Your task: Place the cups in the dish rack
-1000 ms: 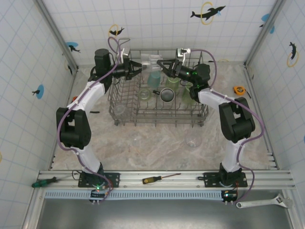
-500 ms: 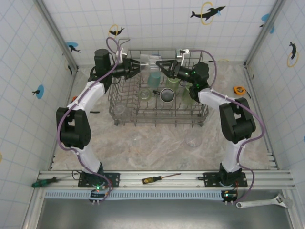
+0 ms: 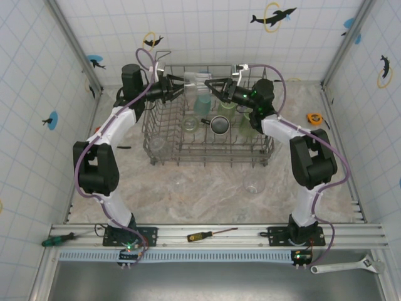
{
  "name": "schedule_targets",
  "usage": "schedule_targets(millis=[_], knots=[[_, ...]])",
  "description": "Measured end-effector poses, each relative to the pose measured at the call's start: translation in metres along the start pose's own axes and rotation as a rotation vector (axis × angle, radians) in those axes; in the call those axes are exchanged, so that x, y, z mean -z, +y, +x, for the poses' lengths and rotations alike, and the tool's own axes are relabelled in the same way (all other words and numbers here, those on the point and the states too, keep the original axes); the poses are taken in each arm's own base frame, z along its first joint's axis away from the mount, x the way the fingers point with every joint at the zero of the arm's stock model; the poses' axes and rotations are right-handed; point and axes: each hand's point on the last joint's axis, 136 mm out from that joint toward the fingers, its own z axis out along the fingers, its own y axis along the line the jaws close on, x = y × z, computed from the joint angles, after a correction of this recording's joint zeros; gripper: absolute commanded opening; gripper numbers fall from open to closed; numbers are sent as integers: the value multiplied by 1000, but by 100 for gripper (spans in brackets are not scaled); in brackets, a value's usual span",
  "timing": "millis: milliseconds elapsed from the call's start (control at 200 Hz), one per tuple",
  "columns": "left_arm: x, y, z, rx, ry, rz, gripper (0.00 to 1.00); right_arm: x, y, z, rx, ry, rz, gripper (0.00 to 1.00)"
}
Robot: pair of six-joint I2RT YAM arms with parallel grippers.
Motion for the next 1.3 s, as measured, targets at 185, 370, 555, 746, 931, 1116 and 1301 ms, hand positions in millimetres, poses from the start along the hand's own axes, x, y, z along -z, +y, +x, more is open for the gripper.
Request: schedule_targets(millis=[185, 370, 555, 746, 931, 1116, 1301], knots=[[8, 1, -6, -5, -20, -10, 62, -3, -2, -5, 14, 2, 26, 24], [38, -1, -23, -25, -92, -39, 70, -5, -3, -9, 50, 5, 70, 24], [66, -15, -37, -60, -171, -63, 81, -14, -7, -17, 138, 35, 165, 24], [80, -30, -42, -119, -225, -95, 97, -34, 4, -15, 286, 107, 289, 23], [115, -21, -56, -153, -332, -216, 97, -60, 25, -7, 445, 175, 358, 23], [161, 8, -67, -146, -458, -435, 97, -86, 3, 5, 520, 249, 453, 22], [196, 45, -66, -143, -519, -690, 97, -85, -36, 30, 538, 336, 582, 22]])
